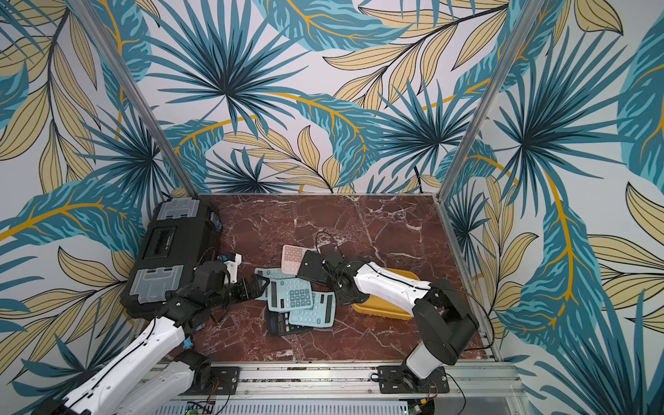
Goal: Put the calculator in the storage box
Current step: Move the storage box to the center of the board, then move the calculator to the center of the board.
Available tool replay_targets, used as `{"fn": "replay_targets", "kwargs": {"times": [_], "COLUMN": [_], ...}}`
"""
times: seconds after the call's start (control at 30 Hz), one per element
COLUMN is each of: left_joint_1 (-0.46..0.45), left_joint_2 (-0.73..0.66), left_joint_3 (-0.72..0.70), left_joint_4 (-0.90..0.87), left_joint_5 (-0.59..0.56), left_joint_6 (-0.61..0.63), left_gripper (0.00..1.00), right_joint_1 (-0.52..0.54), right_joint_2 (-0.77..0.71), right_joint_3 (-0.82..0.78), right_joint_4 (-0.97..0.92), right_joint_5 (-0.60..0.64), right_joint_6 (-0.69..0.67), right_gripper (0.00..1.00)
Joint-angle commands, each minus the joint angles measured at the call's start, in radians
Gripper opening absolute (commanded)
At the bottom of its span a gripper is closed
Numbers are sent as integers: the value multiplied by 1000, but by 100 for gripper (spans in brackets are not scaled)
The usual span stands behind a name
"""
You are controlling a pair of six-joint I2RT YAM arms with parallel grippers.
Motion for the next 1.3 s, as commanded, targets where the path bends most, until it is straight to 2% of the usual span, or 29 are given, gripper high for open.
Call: {"fn": "replay_targets", "kwargs": {"times": [0.0, 0.23, 0.37, 0.5, 0.6, 0.73, 0.9, 1.27], "left_joint_1": [-15, -103, -167, -277, -378, -468, -494, -494], "left_joint_2": [-81, -295, -317, -239, -130, 20, 146, 240], "left_joint_3": [-83, -240, -318, -387, -371, -376, -367, -270], "left_joint_4": [-138, -208, -69, 233, 349, 516, 639, 672], "left_joint_5": [86, 158, 195, 177, 102, 22, -45, -223], "left_joint_6": [-83, -222, -332, -479, -513, -555, -573, -537], "left_gripper": [100, 98, 93, 90, 91, 90, 88, 86], "right_joint_1": [10, 47, 86, 149, 162, 168, 169, 162], "right_joint_2": [-50, -161, -162, -123, -97, -50, 25, 217], "right_joint_3": [-49, -130, -145, -143, -135, -101, -34, 141], "right_joint_4": [-31, -31, -25, -10, 15, 51, 74, 113], "right_joint_5": [-25, -79, -104, -115, -119, -122, -104, -48], "right_joint_6": [24, 53, 59, 68, 73, 74, 51, -63], "right_gripper": [1, 1, 1, 1, 1, 1, 0, 0]}}
